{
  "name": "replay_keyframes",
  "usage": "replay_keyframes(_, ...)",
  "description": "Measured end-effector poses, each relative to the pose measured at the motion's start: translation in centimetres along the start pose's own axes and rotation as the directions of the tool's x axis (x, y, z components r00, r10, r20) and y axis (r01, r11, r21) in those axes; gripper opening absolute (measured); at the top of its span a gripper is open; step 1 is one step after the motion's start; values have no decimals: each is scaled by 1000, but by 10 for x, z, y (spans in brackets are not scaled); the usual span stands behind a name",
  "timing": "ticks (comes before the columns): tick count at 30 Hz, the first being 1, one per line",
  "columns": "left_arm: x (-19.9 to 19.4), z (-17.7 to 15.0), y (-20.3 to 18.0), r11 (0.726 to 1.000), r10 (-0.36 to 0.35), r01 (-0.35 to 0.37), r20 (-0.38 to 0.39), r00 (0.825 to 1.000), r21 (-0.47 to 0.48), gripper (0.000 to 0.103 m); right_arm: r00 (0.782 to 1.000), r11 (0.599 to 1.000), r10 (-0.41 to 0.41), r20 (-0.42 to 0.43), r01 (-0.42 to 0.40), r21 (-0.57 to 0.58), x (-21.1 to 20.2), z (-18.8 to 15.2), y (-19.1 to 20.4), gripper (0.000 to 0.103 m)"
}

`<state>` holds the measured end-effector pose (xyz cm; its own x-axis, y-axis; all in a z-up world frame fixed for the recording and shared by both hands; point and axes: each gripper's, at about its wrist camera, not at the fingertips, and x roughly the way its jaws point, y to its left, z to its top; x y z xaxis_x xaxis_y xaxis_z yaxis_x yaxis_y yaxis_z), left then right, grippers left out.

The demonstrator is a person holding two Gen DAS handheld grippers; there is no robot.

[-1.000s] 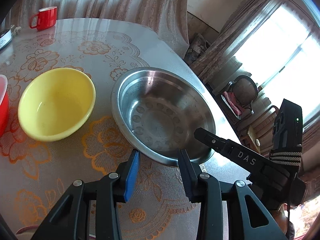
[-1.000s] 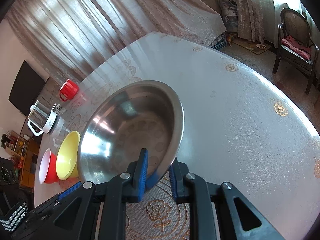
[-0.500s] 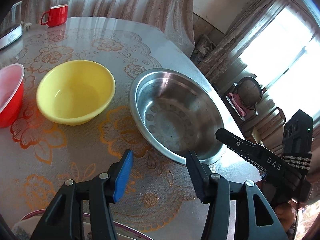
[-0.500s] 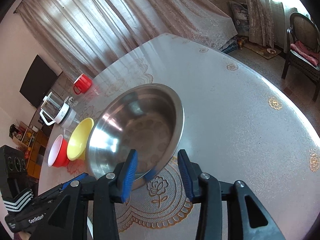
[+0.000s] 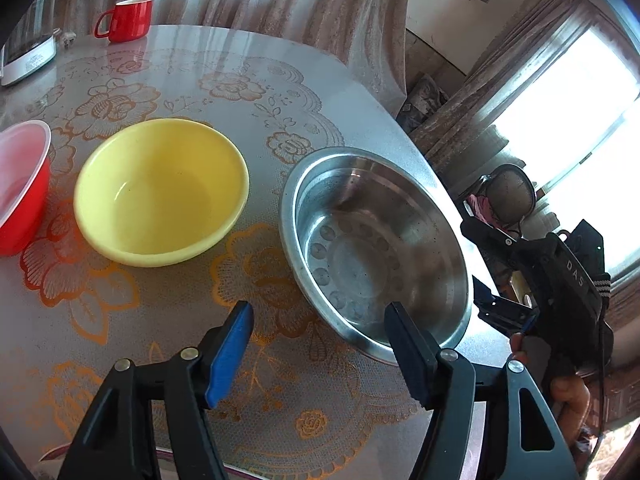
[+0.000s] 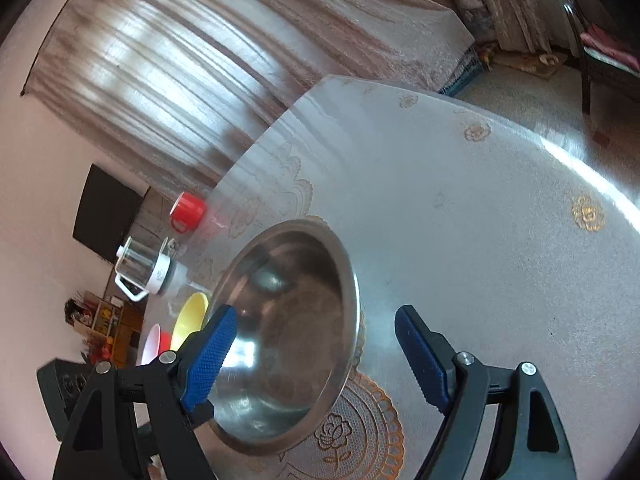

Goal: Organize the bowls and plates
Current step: 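Lift the steel bowl by its rim with the right gripper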

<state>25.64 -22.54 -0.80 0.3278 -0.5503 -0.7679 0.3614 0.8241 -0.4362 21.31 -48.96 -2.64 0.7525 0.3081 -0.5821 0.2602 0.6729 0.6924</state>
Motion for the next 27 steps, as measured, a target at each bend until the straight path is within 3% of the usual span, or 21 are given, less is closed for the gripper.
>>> replay_keyframes(2, 1, 1, 0, 1000, -18, 18, -14, 1000, -12, 69, 995, 990, 98, -14, -96, 106, 8, 5, -14, 72)
replay_keyframes(3, 2, 2, -1, 1000, -23, 22, -20, 1000, -16, 69, 995, 986, 103, -14, -100, 133, 12, 7, -19, 72)
replay_keyframes(6, 4, 4, -7, 1000, -18, 18, -13, 1000, 7, 67, 996, 985, 85, -19, -82, 154, 23, 7, -22, 52)
replay_keyframes(8, 6, 5, -10, 1000, -3, 3, -13, 1000, 20, 64, 996, 985, 82, -35, -75, 158, 29, 6, -21, 51)
replay_keyframes(12, 11, 4, -10, 999, -20, 21, -35, 999, 24, 32, 999, 996, 1, -45, 3, 91, 31, 0, -11, 29)
replay_keyframes(16, 5, -2, -13, 998, -26, 27, -14, 1000, 55, 32, 997, 998, -69, -31, 69, -3, 23, -6, -4, 13)
replay_keyframes(21, -2, -11, -16, 997, -36, 37, -12, 999, 69, 32, 992, 988, -121, -24, 118, -97, 10, -17, 5, 13)
replay_keyframes(27, -16, -29, -22, 994, -56, 57, -14, 998, 91, 33, 994, 991, -104, -38, 100, -87, -3, -32, 2, 13)
